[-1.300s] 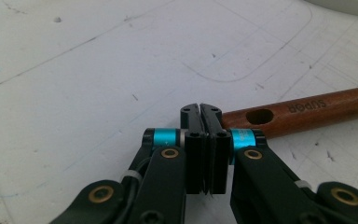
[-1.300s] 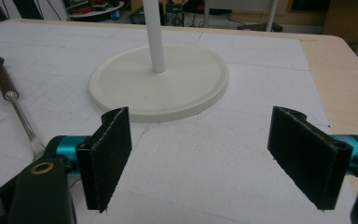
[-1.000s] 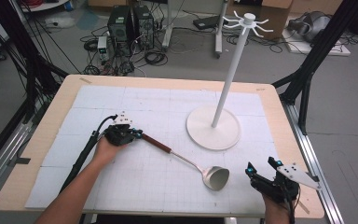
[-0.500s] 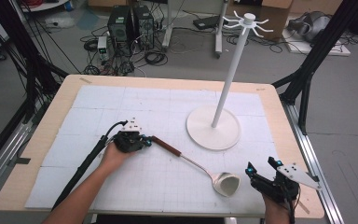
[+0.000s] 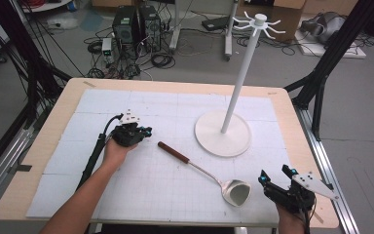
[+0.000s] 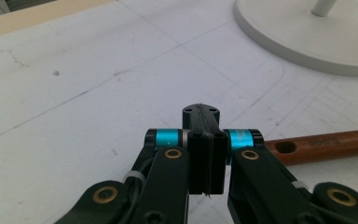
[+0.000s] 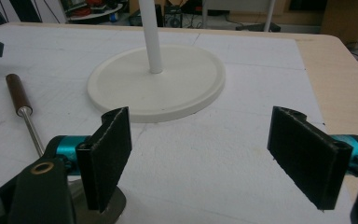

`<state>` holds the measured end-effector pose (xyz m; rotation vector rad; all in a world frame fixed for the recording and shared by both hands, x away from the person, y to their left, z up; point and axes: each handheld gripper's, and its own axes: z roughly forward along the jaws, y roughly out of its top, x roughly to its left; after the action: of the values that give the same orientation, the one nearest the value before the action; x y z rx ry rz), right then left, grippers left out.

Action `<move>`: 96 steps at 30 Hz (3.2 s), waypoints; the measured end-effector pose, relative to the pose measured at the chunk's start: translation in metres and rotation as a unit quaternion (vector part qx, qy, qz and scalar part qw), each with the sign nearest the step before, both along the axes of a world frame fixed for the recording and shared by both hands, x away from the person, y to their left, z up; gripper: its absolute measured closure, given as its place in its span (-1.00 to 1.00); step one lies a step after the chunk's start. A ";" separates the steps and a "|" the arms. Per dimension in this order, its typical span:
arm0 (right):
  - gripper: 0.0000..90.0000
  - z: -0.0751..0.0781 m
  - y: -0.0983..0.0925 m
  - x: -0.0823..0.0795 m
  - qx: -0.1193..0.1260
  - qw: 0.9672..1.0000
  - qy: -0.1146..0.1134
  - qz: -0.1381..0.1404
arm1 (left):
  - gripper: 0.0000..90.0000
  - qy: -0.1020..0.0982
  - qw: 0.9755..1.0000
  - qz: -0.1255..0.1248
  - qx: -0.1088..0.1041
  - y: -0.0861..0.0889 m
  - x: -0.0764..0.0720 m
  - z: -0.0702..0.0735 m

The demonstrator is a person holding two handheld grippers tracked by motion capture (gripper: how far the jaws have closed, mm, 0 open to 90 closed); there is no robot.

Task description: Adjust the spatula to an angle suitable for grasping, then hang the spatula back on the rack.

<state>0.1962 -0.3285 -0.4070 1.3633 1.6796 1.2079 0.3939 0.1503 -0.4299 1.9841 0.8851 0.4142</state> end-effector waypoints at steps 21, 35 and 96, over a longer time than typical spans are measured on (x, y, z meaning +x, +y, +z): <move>-0.53 0.000 0.001 0.002 -0.001 1.000 0.003 0.002 | 0.99 0.030 0.996 -0.076 0.029 -0.033 -0.010 -0.019; -0.53 0.000 0.002 0.001 0.001 1.000 0.003 0.002 | 0.99 0.029 0.993 -0.112 0.037 -0.060 -0.032 -0.017; -0.40 0.000 0.030 0.021 -0.008 0.991 0.014 0.130 | -0.51 -0.090 0.984 0.049 -0.145 0.098 -0.142 -0.001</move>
<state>0.2172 -0.2985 -0.4068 1.1829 1.9271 1.3207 0.2515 0.2487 -0.4307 1.6154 0.8762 0.4835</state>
